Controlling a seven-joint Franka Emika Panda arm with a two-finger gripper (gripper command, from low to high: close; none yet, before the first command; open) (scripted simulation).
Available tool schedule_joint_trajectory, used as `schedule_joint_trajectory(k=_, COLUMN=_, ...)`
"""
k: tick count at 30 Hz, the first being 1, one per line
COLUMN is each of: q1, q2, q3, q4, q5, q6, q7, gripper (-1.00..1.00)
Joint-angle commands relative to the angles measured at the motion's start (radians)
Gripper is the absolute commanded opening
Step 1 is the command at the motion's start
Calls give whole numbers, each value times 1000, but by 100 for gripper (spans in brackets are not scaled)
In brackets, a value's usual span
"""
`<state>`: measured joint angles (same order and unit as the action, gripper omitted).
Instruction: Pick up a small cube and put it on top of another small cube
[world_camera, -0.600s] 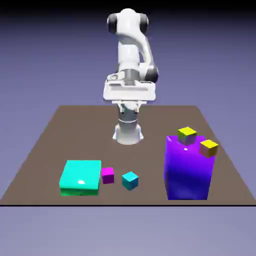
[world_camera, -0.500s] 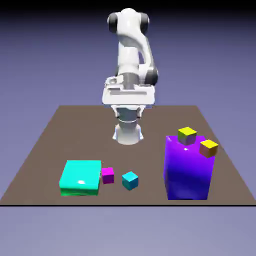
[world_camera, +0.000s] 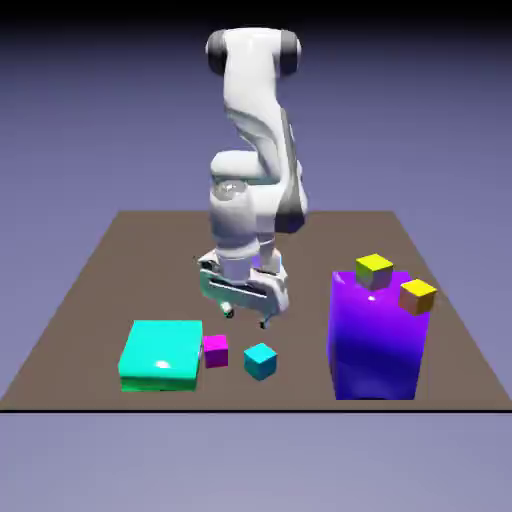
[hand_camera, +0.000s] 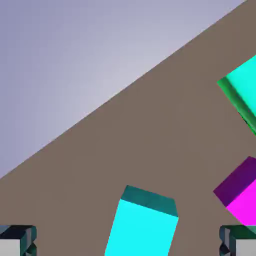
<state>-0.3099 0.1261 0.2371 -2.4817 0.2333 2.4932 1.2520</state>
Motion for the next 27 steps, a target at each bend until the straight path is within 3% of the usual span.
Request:
schedule_joint_trajectory(k=1, q1=-16, q2=36, q3=12, q4=17, q5=12, q6=-28, q7=27, gripper=0)
schedule_joint_trajectory(k=5, q1=-63, q2=136, q3=46, q4=64, q5=46, q6=-106, q7=100, gripper=0)
schedule_joint_trajectory(k=10, q1=-32, q2=301, q3=44, q4=52, q5=49, q6=72, q7=91, gripper=0)
schedule_joint_trajectory(k=11, q1=-32, q2=301, q3=44, q4=52, q5=49, q6=73, q7=91, gripper=-100)
schedule_joint_trajectory(k=17, q1=-78, q2=120, q3=42, q4=55, q5=56, q6=-110, q7=108, gripper=-100)
schedule_joint_trajectory(k=23, q1=-281, q2=-97, q3=-14, q4=-76, q5=199, q6=-156, q7=214, gripper=-100)
schedule_joint_trajectory(k=27, q1=-279, q2=-33, q3=-3, q4=-90, q5=231, q6=-75, q7=197, gripper=-100)
